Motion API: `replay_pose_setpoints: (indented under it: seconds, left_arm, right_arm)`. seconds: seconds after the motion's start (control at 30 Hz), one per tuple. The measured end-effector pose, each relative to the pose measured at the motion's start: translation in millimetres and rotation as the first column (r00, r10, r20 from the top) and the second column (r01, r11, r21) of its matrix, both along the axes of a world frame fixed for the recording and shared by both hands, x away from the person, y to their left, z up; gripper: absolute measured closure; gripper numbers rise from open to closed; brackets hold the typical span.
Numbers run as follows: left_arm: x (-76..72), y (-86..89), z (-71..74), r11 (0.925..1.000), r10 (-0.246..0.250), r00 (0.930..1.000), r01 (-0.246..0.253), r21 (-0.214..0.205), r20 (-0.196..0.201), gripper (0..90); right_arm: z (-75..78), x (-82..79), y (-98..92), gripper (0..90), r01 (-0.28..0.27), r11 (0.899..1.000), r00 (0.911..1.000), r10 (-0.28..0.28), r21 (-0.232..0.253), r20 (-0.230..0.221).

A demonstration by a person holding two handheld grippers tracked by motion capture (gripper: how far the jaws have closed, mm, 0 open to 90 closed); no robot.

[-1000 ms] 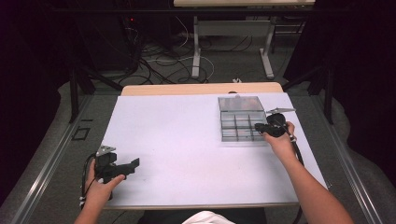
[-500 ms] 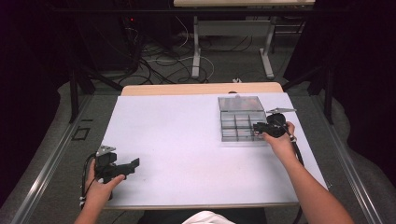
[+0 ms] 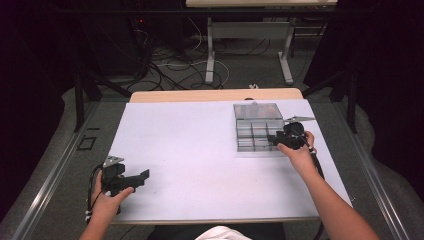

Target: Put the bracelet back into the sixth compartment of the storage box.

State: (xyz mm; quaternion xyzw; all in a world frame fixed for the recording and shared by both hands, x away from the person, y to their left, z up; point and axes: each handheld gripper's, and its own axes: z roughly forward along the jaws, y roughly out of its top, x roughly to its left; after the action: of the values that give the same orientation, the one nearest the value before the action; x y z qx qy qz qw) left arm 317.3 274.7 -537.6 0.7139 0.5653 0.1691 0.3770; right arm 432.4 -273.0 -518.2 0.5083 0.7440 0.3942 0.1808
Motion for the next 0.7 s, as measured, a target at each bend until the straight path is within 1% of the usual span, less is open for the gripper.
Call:
replay_pose_setpoints:
  seconds: [0.07,0.17,0.23,0.27,0.33,0.43,0.53,0.6,0.63,0.67,0.7]
  left_arm:
    - [0.0,-0.1,0.0,1.0000,0.000,1.0000,0.000,0.001,0.000,1.2]
    - [-0.1,0.0,0.0,1.0000,0.000,1.0000,0.000,0.001,0.000,1.2]
    - [-0.2,0.2,0.5,1.0000,-0.002,1.0000,0.002,0.002,-0.005,1.2]
    - [-0.2,0.2,0.5,1.0000,-0.002,1.0000,0.002,0.002,-0.005,1.2]
    - [-0.1,-0.1,0.1,1.0000,0.000,1.0000,0.000,0.001,0.000,1.2]
    - [-0.2,-0.2,0.2,1.0000,0.001,1.0000,-0.001,0.004,-0.001,1.1]
    - [-0.2,-0.2,0.1,1.0000,0.000,1.0000,0.000,0.001,0.000,1.2]
    - [-0.3,-0.2,0.2,1.0000,0.000,1.0000,0.000,0.001,0.000,1.2]
    - [-0.3,-0.2,0.2,1.0000,0.000,1.0000,0.000,0.001,0.000,1.2]
    - [-0.3,-0.2,0.2,1.0000,0.001,1.0000,-0.001,0.001,0.001,1.1]
    - [-0.4,-0.2,0.3,1.0000,0.000,1.0000,0.000,0.001,0.001,1.2]
  right_arm:
    - [0.7,-1.1,1.6,45.2,-0.010,1.000,0.9999,0.010,-0.009,0.005]
    - [2.2,-4.0,4.5,39.9,-0.023,1.000,0.9997,0.023,-0.006,-0.011]
    - [2.8,-5.3,5.4,36.6,-0.035,0.999,0.9993,0.035,-0.016,-0.007]
    - [3.5,-6.6,6.0,35.6,-0.036,0.999,0.9993,0.036,-0.016,-0.012]
    - [4.9,-8.8,5.9,31.9,-0.048,0.998,0.9988,0.048,-0.028,-0.006]
    - [7.7,-12.7,6.6,26.3,-0.045,0.999,0.9989,0.046,-0.030,0.012]
    - [10.7,-17.9,7.0,21.4,-0.037,0.999,0.9991,0.038,-0.029,0.017]
    - [11.9,-20.9,6.3,18.9,-0.043,0.999,0.9986,0.044,-0.032,0.028]
    - [12.8,-23.4,6.6,17.8,-0.036,0.999,0.9990,0.037,-0.030,0.026]
    - [12.7,-25.1,6.2,17.0,-0.042,0.999,0.9985,0.043,-0.026,0.035]
    - [13.0,-27.7,6.3,16.2,-0.039,0.999,0.9986,0.040,-0.015,0.034]
